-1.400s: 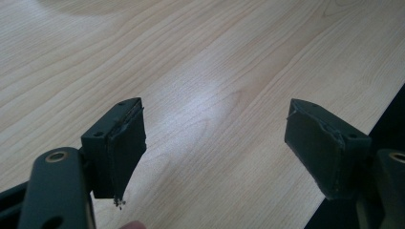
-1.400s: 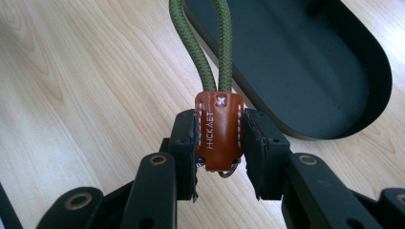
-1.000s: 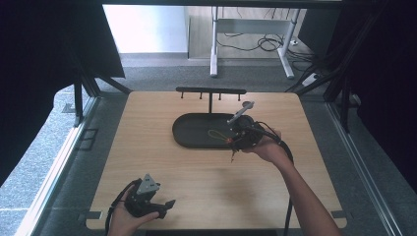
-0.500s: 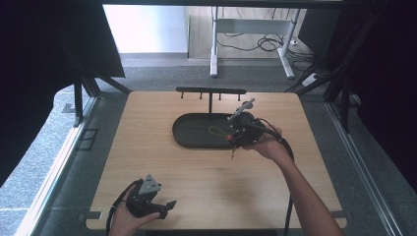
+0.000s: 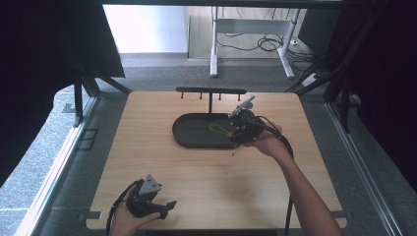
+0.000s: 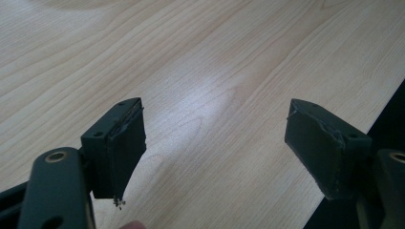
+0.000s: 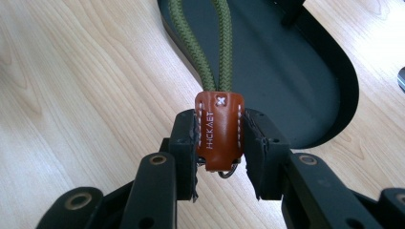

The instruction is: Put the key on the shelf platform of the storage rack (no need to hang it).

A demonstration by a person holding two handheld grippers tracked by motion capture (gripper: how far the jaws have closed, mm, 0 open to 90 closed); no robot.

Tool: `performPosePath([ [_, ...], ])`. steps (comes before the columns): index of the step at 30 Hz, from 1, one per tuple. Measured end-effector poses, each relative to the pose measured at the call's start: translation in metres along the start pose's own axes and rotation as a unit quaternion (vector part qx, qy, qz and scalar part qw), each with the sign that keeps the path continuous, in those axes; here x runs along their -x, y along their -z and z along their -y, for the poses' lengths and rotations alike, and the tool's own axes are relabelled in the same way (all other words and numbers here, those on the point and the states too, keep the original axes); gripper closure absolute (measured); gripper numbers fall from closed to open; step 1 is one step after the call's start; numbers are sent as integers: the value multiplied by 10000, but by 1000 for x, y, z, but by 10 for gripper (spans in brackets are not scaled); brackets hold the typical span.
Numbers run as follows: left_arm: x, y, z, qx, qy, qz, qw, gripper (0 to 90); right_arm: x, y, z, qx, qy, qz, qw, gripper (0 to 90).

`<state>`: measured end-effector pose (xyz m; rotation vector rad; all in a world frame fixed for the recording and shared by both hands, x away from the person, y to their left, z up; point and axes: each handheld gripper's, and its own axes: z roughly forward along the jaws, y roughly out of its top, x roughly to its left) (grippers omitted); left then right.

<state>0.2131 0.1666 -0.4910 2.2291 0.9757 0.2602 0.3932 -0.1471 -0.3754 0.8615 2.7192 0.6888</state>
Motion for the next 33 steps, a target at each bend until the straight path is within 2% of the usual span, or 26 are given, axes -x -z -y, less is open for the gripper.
performPosePath([
  [3, 1, -1, 0, -59, -32, 16, 10000, 222, 2, 0, 0, 12, -61, 3, 10000, 674],
  [11, 3, -7, 0, -208, -100, 83, 9997, 213, 5, -1, 0, 36, -31, 35, 10000, 673],
  [12, 5, -9, 0, -284, -167, 91, 9994, 213, 5, -1, 0, 42, -42, 37, 10000, 673],
  [33, 6, -12, -1, -342, -204, 113, 9991, 212, 13, -5, -5, 81, -176, 82, 9998, 673],
])
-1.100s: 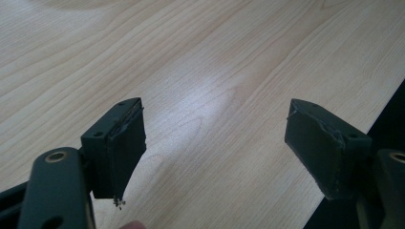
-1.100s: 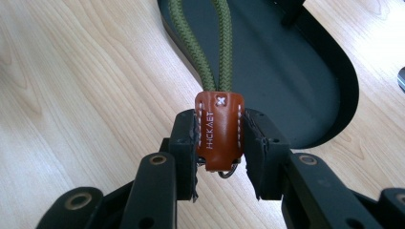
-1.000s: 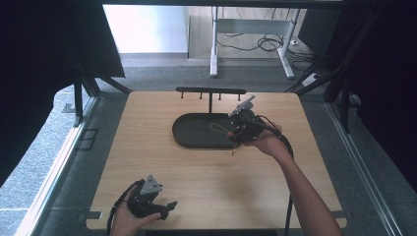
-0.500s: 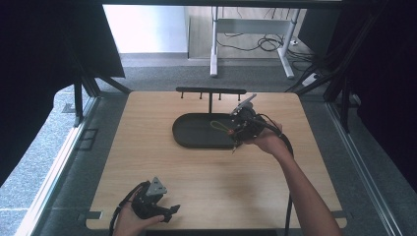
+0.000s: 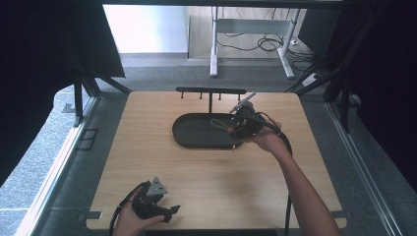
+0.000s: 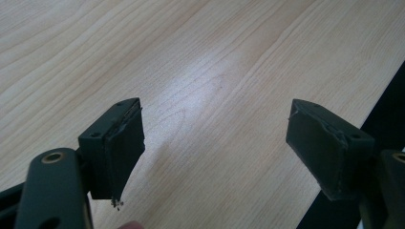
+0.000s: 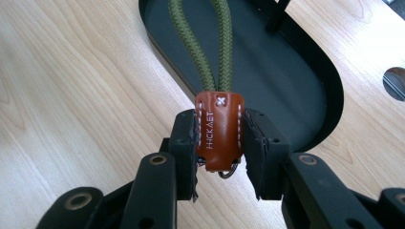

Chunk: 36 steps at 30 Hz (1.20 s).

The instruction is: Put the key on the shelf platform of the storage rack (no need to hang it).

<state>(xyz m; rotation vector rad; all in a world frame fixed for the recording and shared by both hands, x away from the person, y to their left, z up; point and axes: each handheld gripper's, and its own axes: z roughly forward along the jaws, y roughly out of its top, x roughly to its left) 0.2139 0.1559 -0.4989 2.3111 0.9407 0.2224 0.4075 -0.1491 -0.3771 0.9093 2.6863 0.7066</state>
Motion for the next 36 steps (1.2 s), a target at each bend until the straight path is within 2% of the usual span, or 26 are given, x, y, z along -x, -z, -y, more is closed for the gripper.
performPosePath([
  [14, -1, 1, 1, 14, 34, -11, 10000, 212, 11, -12, -11, -70, -96, 16, 9999, 673],
  [20, -2, 2, 1, 33, 46, -22, 10000, 212, 17, -22, -17, -65, -138, 50, 9999, 673],
  [28, -4, 2, 2, 44, 66, -16, 10000, 212, 30, -50, -18, -149, -159, 196, 9996, 672],
  [36, -4, 2, 2, 16, 78, -18, 10000, 212, 40, -70, -11, -57, -270, 290, 9992, 670],
])
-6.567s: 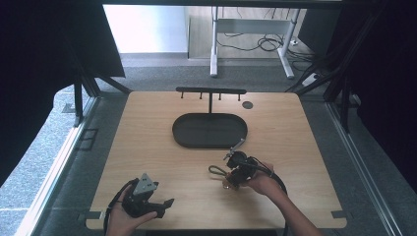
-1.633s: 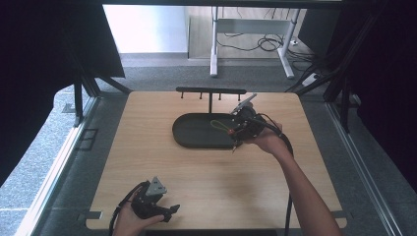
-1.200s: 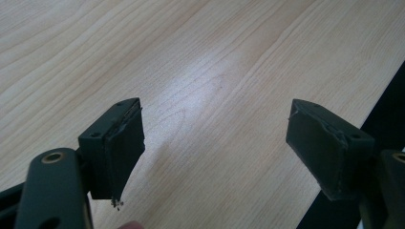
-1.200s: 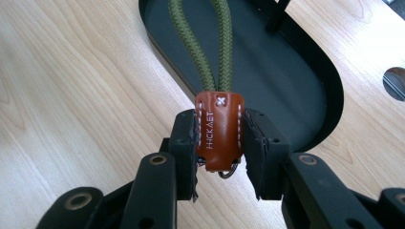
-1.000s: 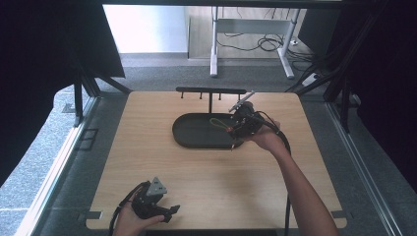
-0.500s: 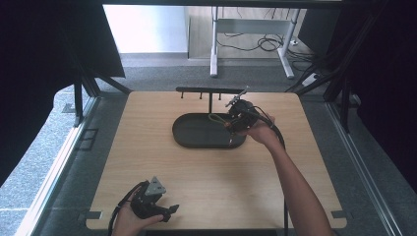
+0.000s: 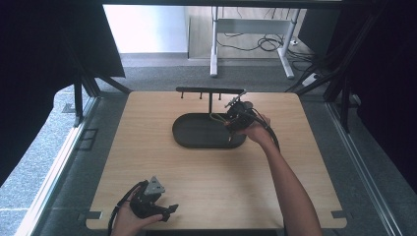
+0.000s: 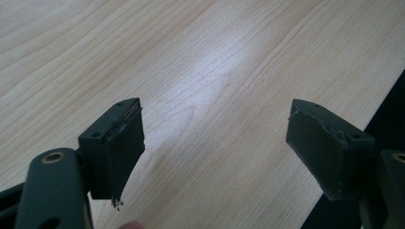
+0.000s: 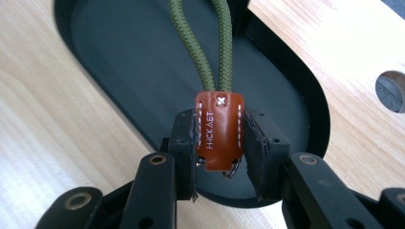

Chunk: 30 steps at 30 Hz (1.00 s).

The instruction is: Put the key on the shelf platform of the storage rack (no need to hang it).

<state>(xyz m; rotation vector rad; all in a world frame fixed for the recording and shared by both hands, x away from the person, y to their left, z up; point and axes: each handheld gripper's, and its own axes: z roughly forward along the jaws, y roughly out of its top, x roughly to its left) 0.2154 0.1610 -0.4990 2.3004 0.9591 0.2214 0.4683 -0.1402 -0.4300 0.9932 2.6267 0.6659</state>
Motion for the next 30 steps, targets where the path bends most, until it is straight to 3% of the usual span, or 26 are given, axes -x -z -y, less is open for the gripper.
performPosePath([
  [5, 0, -1, 0, 0, -21, 10, 10000, 212, 0, -16, 13, -37, 65, 85, 9999, 666],
  [14, 1, -2, 0, -33, -24, 19, 10000, 212, -2, -28, 25, -138, 131, 128, 9997, 627],
  [23, 1, -2, 0, -22, -21, 18, 10000, 212, -6, -23, 25, -118, 158, 81, 9998, 545],
  [30, 1, -3, 0, -41, -24, 14, 10000, 212, -9, -9, 25, 91, 163, 36, 9998, 523],
])
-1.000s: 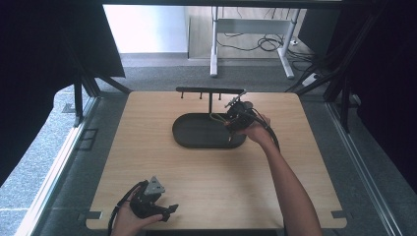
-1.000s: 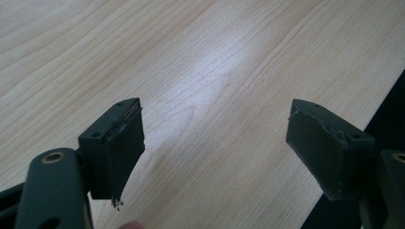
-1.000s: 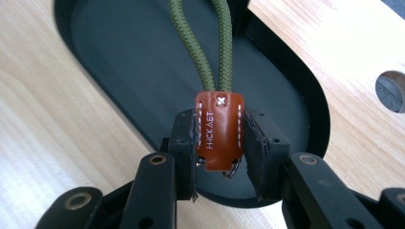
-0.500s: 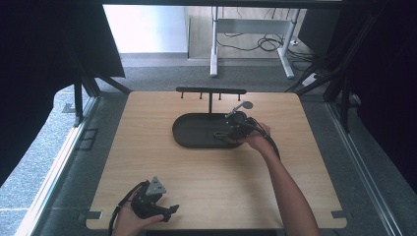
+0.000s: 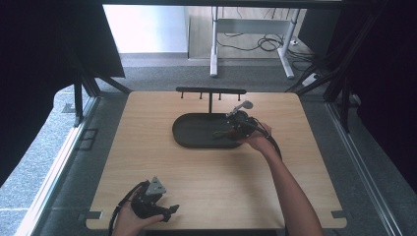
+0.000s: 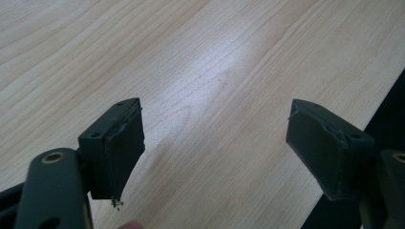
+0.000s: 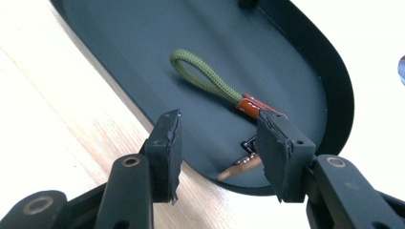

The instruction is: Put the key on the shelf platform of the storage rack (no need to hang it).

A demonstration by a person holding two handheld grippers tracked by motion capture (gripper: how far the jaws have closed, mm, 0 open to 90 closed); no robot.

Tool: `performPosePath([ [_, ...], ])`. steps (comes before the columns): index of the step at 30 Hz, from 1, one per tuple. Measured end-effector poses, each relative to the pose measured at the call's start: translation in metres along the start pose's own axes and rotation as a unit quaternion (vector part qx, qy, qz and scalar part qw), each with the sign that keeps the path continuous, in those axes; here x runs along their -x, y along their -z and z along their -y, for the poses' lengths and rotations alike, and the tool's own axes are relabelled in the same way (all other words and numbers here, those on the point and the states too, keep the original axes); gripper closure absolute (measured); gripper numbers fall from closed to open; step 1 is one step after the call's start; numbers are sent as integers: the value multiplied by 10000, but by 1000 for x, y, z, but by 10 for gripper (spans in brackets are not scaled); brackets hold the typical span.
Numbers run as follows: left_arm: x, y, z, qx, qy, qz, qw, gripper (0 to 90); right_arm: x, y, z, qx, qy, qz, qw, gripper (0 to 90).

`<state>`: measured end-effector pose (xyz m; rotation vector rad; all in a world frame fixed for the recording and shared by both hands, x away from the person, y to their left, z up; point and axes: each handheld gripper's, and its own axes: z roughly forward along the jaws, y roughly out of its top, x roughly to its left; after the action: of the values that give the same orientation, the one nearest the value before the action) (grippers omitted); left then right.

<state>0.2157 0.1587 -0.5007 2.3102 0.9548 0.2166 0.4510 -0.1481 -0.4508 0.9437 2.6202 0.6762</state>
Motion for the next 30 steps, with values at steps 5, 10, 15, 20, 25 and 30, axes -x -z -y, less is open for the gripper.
performPosePath([
  [5, 1, 0, 0, -3, -8, 5, 10000, 211, -3, 11, 2, 107, 29, -27, 9999, 517],
  [10, 2, -2, -1, -3, -36, 15, 10000, 212, -9, 33, 15, 256, 3, -103, 9996, 510],
  [15, 3, -2, -1, -8, -46, 1, 10000, 212, -14, 46, 29, 387, -2, -170, 9991, 504],
  [20, 4, -2, -2, 5, -39, 6, 10000, 212, -20, 60, 54, 546, -22, -294, 9981, 493],
  [25, 3, -4, -1, -22, -36, 5, 10000, 211, -26, 63, 77, 643, -102, -346, 9973, 483],
  [30, 3, -4, -1, -23, 7, -21, 10000, 212, -30, 64, 100, 706, -233, -366, 9966, 480],
])
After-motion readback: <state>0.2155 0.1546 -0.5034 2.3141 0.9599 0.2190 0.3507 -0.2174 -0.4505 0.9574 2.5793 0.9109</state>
